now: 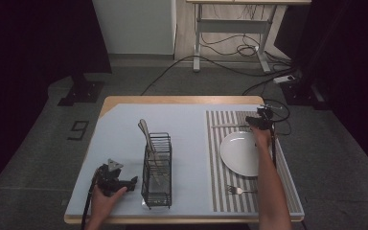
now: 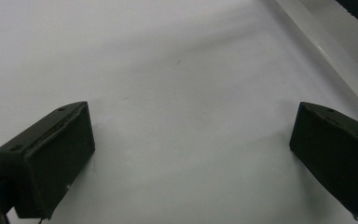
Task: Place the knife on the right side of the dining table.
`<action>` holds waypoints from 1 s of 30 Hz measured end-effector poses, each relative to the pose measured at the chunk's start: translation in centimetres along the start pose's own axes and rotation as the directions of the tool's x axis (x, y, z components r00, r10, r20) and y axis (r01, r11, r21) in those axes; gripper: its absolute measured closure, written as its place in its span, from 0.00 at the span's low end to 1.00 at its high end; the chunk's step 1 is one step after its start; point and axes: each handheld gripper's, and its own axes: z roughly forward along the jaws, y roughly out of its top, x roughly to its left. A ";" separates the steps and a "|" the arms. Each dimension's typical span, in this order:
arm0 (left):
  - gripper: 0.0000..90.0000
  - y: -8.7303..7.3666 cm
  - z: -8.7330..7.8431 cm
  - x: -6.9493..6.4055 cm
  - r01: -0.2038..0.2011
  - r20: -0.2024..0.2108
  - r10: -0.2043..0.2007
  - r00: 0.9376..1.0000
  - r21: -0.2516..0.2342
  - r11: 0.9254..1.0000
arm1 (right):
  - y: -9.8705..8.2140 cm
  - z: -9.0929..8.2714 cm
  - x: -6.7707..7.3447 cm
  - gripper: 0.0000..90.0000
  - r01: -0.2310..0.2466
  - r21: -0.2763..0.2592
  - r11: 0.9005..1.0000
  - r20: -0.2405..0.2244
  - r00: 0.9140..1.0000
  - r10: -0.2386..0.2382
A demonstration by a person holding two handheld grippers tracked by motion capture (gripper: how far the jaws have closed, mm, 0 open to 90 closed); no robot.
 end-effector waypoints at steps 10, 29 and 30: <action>0.00 0.0 0.0 0.0 0.000 0.000 0.000 1.000 0.000 1.000 | 0.0 -0.5 -0.3 0.47 -0.035 -0.016 0.999 0.006 0.999 0.035; 0.00 0.0 0.0 0.0 0.002 0.001 -0.002 1.000 0.000 1.000 | -1.7 -6.5 0.3 0.47 -0.006 -0.088 0.996 -0.118 0.993 -0.004; 0.00 0.0 0.0 0.0 0.002 0.001 -0.002 1.000 0.000 1.000 | -2.0 -6.8 0.6 0.47 -0.005 -0.089 0.996 -0.133 0.991 -0.007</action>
